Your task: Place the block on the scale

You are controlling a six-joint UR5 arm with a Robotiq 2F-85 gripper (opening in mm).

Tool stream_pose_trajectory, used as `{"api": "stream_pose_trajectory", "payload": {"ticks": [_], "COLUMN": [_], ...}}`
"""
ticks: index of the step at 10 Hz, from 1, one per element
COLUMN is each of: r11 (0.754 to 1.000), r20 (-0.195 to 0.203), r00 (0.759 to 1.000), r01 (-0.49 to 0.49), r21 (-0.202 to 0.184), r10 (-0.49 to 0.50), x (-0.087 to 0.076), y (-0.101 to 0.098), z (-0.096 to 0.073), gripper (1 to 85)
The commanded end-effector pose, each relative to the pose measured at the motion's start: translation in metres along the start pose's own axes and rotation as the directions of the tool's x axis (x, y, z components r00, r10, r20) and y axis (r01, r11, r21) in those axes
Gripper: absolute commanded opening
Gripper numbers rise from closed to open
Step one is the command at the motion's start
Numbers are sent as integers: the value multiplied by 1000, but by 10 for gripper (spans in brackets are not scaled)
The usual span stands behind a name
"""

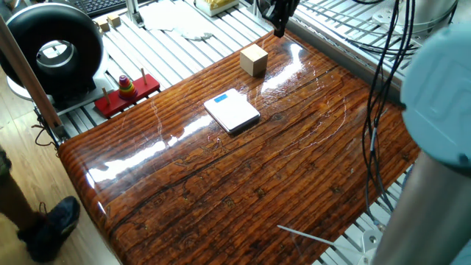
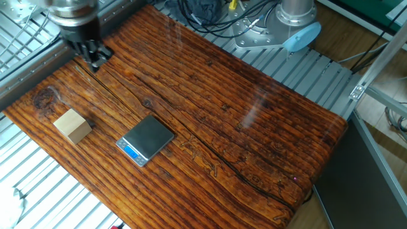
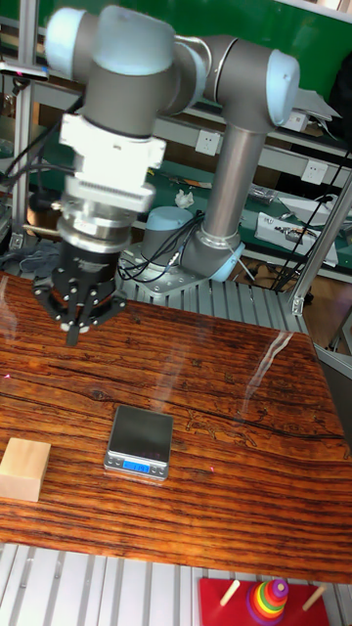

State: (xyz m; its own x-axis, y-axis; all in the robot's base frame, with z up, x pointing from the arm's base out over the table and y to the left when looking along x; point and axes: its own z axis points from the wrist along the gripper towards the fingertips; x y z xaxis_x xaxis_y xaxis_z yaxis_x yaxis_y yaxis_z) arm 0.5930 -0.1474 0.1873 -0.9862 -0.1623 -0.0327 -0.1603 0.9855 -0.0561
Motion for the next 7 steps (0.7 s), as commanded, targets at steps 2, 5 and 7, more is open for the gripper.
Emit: {"api": "stream_pose_trajectory", "payload": {"ticks": [2, 5, 7], "r11": [1000, 999, 998], "r20": [18, 18, 19], "r00": [1000, 1000, 999], "r01": [-7, -20, -41], "r21": [-16, -37, -52], "r10": [8, 21, 42], "x": [-20, -33, -46], "y": [-10, -12, -16], "z": [17, 21, 22], "gripper": [33, 113, 153]}}
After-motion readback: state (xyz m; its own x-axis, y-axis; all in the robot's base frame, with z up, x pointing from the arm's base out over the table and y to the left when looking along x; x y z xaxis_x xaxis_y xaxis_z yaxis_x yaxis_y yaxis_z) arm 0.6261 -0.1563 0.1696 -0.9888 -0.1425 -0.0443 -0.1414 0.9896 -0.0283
